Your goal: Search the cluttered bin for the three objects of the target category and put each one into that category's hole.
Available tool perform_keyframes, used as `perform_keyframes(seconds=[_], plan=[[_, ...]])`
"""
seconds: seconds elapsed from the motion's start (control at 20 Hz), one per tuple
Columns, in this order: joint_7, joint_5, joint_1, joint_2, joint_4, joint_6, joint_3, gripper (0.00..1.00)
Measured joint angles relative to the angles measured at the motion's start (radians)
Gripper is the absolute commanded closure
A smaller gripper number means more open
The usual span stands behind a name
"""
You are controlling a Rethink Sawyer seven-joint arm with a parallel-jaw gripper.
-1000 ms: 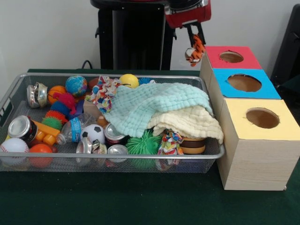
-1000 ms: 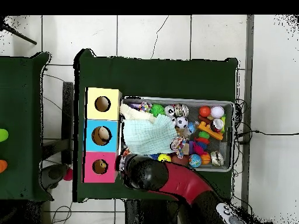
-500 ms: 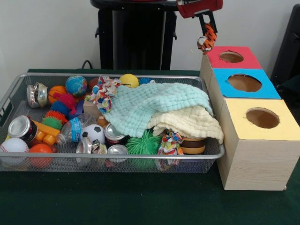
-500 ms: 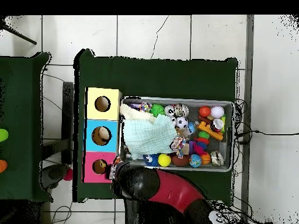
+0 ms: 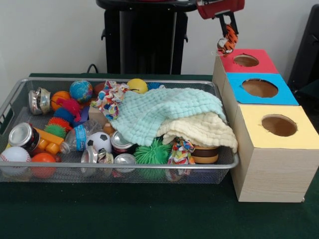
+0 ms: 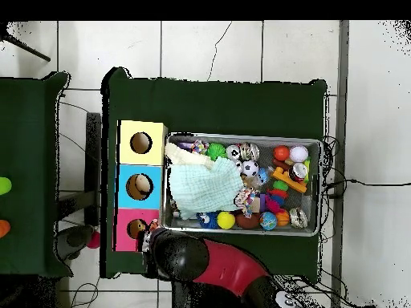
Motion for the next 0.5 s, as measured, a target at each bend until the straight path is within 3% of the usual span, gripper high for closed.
perform_keyframes(seconds=[0.5], plan=[[0.001, 0.001, 0.069, 0.099, 0.06, -0.284, 0.015, 1.0]])
